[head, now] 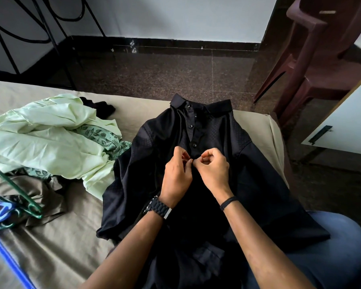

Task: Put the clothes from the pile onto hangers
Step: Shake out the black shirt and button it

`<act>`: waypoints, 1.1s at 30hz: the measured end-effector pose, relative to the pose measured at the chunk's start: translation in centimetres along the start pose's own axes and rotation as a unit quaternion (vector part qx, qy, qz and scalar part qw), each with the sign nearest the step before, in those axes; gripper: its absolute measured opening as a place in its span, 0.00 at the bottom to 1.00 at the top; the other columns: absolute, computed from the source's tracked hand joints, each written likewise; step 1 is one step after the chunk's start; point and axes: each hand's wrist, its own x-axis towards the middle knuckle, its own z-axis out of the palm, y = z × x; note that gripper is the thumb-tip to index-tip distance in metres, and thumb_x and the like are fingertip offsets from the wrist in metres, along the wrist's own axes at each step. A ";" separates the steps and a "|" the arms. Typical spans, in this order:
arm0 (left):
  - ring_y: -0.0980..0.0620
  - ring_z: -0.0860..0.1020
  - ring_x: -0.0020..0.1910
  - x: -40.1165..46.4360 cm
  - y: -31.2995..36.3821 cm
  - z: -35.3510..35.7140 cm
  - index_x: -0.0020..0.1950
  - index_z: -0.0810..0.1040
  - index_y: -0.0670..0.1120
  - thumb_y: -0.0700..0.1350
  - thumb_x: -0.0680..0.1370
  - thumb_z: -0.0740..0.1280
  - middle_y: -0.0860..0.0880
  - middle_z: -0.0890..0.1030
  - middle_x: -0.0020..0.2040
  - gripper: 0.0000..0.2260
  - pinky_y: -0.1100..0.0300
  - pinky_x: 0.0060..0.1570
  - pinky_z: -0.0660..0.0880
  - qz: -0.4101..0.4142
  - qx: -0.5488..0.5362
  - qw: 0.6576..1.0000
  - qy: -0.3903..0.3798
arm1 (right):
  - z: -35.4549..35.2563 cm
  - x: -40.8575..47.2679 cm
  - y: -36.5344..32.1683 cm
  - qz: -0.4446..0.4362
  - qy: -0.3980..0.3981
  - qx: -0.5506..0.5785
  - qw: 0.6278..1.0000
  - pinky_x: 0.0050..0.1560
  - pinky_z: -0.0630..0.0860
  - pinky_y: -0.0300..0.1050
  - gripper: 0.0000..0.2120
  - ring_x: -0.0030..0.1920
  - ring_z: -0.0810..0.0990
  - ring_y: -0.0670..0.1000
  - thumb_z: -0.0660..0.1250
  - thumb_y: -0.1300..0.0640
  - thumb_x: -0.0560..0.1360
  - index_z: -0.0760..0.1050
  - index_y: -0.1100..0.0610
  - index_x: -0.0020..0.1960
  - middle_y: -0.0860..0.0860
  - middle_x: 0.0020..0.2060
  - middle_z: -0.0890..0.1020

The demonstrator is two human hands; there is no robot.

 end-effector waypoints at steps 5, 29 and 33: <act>0.56 0.77 0.40 0.3 -0.4 0.0 0.48 0.65 0.47 0.36 0.76 0.67 0.54 0.76 0.41 0.11 0.57 0.42 0.76 -0.044 -0.047 0.997 -0.031 | -0.2 -0.6 0.8 -0.032 -0.004 0.003 0.999 0.37 0.72 0.26 0.08 0.37 0.80 0.38 0.73 0.62 0.70 0.75 0.56 0.47 0.47 0.37 0.81; 0.48 0.80 0.38 0.4 -0.7 0.4 0.42 0.63 0.46 0.33 0.76 0.68 0.47 0.81 0.34 0.15 0.58 0.41 0.76 -0.301 -0.420 0.856 0.003 | 0.2 -1.3 2.0 -0.126 0.014 -0.066 0.990 0.40 0.73 0.27 0.03 0.38 0.81 0.42 0.72 0.63 0.71 0.81 0.58 0.44 0.49 0.38 0.83; 0.51 0.81 0.37 0.3 -0.5 0.2 0.44 0.64 0.45 0.35 0.74 0.71 0.47 0.81 0.34 0.15 0.60 0.41 0.77 -0.301 -0.424 0.854 -0.014 | 0.1 -1.3 2.3 -0.162 0.021 -0.084 0.983 0.40 0.75 0.33 0.03 0.37 0.80 0.44 0.72 0.64 0.72 0.81 0.58 0.43 0.50 0.38 0.82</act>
